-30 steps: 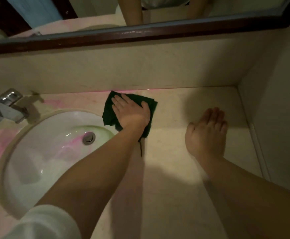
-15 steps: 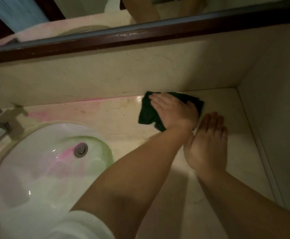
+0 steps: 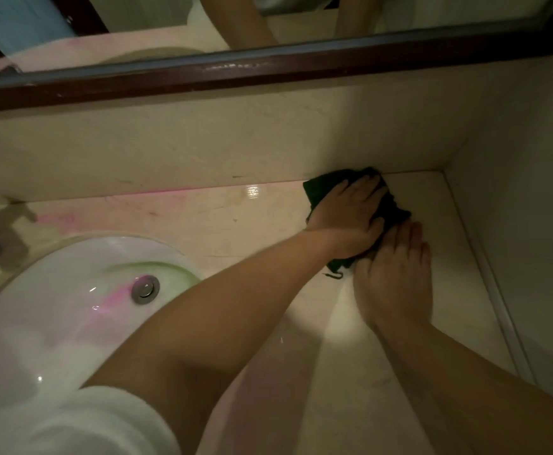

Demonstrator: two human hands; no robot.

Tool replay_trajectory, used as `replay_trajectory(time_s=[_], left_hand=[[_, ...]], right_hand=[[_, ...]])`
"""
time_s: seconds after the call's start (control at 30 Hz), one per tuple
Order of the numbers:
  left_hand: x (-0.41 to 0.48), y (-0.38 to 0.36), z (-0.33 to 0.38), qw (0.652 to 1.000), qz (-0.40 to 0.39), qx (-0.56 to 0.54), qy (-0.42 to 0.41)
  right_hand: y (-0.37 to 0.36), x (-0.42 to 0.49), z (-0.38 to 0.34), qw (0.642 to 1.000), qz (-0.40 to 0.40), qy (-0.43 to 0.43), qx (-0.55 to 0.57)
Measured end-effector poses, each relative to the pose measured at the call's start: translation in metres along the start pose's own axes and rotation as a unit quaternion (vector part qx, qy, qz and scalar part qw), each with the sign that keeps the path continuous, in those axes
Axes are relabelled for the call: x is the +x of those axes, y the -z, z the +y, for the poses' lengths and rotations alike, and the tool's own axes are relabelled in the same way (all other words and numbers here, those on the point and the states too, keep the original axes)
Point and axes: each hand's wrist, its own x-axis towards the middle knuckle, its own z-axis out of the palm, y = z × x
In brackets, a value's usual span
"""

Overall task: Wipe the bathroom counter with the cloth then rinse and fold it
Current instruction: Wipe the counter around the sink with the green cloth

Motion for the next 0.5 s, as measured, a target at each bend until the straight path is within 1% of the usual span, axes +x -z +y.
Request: replay_trajectory(time_s=[0.07, 0.13, 0.2, 0.37, 0.5], left_hand=[[-0.008, 0.0, -0.01, 1.0, -0.001, 0.023, 0.002], [-0.023, 0.001, -0.024, 1.0, 0.015, 0.018, 0.02], [-0.043, 0.002, -0.042, 0.997, 0.047, -0.019, 0.06], [-0.09, 0.005, -0.086, 0.986, 0.068, -0.045, 0.148], [-0.123, 0.005, -0.11, 0.957, 0.117, -0.039, 0.262]], right_hand=[[0.001, 0.0, -0.001, 1.0, 0.0, -0.006, 0.004], [0.0, -0.001, -0.001, 1.0, -0.001, -0.005, 0.006], [0.001, -0.001, -0.001, 1.0, -0.003, -0.005, 0.011], [0.009, -0.001, -0.001, 1.0, -0.02, -0.004, -0.003], [0.008, -0.002, 0.0, 1.0, -0.024, -0.004, 0.005]])
